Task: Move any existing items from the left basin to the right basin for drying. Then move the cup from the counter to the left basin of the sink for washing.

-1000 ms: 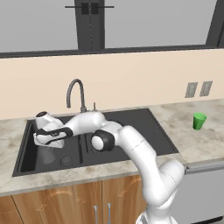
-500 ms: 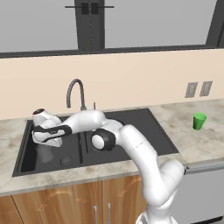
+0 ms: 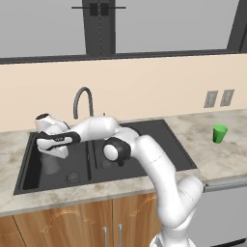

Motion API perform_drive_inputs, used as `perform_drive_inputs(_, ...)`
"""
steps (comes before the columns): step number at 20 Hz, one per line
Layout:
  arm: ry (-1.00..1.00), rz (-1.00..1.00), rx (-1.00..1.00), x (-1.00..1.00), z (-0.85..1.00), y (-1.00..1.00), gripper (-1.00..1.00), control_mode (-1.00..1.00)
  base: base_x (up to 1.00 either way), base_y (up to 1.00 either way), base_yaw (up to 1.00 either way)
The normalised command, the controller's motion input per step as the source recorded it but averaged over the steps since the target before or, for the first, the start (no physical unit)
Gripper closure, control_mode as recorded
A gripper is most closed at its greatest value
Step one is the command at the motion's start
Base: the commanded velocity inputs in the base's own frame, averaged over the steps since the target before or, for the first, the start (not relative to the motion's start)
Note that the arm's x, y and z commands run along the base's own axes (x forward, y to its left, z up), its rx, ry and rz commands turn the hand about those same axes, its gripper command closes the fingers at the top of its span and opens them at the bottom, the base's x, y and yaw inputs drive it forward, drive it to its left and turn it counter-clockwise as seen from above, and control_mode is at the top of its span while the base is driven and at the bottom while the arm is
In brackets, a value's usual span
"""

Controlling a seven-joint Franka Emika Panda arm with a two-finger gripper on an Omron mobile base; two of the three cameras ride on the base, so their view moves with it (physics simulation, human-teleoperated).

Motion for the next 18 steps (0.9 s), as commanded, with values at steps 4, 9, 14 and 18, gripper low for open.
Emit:
perform_drive_inputs(4, 0.00, -0.12, 0.00, -0.14, 0.32, -0.13, 1.00, -1.00, 0.00, 0.00, 0.00)
perform_drive_inputs(9, 0.00, -0.11, 0.00, -0.19, 0.33, -0.14, 1.00, -1.00, 0.00, 0.00, 0.00)
perform_drive_inputs(14, 0.00, -0.09, 0.00, -0.20, 0.30, -0.26, 1.00, -1.00, 0.00, 0.00, 0.00)
perform_drive_inputs(18, -0.01, -0.07, 0.00, -0.15, 0.24, -0.10, 1.00, -1.00, 0.00, 0.00, 0.00)
